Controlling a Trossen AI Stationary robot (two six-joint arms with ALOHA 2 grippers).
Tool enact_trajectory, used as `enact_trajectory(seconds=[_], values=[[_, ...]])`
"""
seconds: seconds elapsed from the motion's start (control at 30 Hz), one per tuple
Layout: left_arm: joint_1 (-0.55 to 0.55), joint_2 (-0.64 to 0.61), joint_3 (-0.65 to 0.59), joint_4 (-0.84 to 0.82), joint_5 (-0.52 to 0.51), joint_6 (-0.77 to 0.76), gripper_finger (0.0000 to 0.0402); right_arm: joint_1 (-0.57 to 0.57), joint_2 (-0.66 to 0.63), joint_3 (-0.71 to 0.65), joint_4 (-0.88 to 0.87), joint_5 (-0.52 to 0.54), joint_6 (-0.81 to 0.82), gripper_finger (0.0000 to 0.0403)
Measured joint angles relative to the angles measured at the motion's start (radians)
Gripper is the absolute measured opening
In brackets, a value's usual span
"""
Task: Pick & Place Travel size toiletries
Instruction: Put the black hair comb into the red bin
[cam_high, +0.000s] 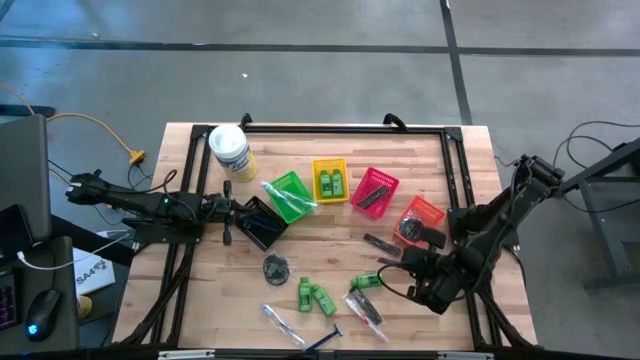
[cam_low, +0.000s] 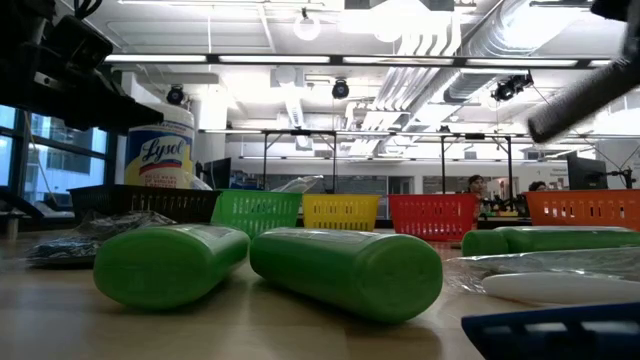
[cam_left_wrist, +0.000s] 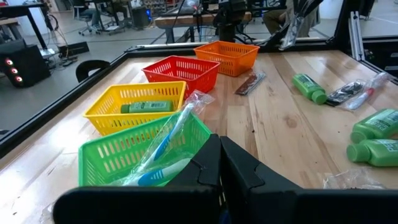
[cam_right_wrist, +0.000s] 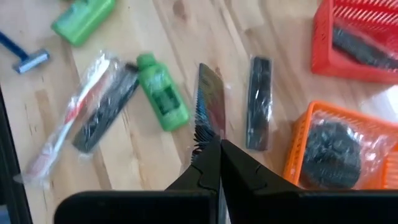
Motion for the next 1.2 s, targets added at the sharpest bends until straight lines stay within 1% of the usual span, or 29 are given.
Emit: enact_trajectory(seconds=[0.23, 0.43, 0.67, 0.73, 0.87, 1.2], values=[[0.0, 0.0, 0.0, 0.0, 0.0, 0.0, 0.0, -0.073, 0.0, 0.033, 0.0, 0.001, -0.085, 0.0002], [0.0, 0.0, 0.0, 0.0, 0.0, 0.0, 0.0, -0.125, 0.0, 0.038, -0.009, -0.002, -0.124, 0.0002], [0.0, 0.0, 0.0, 0.0, 0.0, 0.0, 0.0, -0.208, -0.006, 0.038, -0.041, 0.058, -0.15, 0.0002], [0.0, 0.0, 0.0, 0.0, 0.0, 0.0, 0.0, -0.24, -0.019, 0.038, -0.062, 0.084, -0.142, 0.0002], [0.0, 0.0, 0.0, 0.0, 0.0, 0.0, 0.0, -0.316, -0.05, 0.038, -0.103, 0.096, -0.146, 0.0002], [0.0, 0.0, 0.0, 0.0, 0.0, 0.0, 0.0, -0.523, -0.074, 0.039, -0.102, 0.102, -0.292, 0.0002]])
